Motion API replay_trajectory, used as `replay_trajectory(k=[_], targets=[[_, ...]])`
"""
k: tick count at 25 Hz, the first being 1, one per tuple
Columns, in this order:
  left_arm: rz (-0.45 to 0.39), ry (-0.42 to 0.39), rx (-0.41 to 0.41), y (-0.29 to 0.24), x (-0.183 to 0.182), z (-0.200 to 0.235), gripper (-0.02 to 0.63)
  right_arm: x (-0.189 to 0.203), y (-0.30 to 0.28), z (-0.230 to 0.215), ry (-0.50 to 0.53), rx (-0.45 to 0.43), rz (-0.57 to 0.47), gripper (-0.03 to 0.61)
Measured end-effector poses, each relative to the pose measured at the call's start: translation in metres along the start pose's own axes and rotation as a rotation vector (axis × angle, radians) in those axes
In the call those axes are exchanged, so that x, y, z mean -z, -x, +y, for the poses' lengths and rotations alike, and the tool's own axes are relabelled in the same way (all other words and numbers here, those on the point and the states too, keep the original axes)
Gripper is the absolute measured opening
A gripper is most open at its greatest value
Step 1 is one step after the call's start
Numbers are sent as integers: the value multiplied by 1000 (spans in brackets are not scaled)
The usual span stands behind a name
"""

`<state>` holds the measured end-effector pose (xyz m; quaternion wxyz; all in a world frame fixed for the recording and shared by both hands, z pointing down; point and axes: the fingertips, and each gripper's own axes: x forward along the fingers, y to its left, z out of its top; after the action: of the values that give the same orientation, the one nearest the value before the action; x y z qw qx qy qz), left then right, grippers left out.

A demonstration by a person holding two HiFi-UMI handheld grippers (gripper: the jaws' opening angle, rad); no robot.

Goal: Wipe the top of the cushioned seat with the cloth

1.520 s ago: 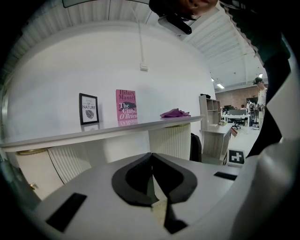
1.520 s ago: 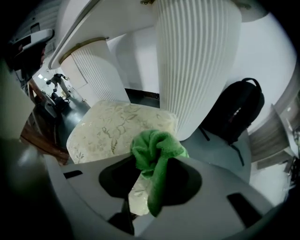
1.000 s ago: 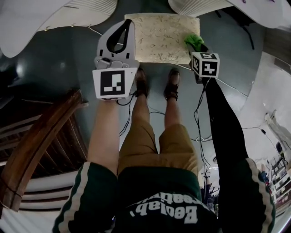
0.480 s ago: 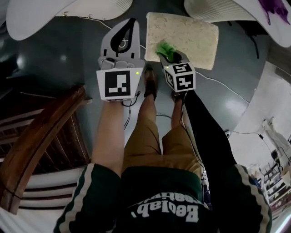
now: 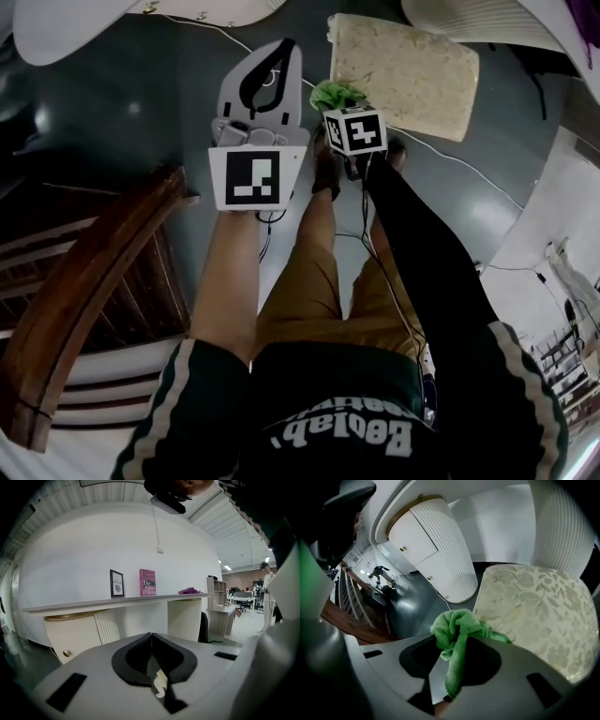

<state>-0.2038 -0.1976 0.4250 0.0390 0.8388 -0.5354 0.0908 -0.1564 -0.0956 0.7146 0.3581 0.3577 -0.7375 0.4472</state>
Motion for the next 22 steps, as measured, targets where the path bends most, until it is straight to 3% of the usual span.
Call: replay_trajectory(k=[12, 22], targets=[[5, -26, 39, -18, -2, -13, 17, -2, 14, -5, 39, -29, 0, 127], [17, -31, 68, -48, -12, -65, 17, 15, 44, -54, 4, -68, -30, 133]])
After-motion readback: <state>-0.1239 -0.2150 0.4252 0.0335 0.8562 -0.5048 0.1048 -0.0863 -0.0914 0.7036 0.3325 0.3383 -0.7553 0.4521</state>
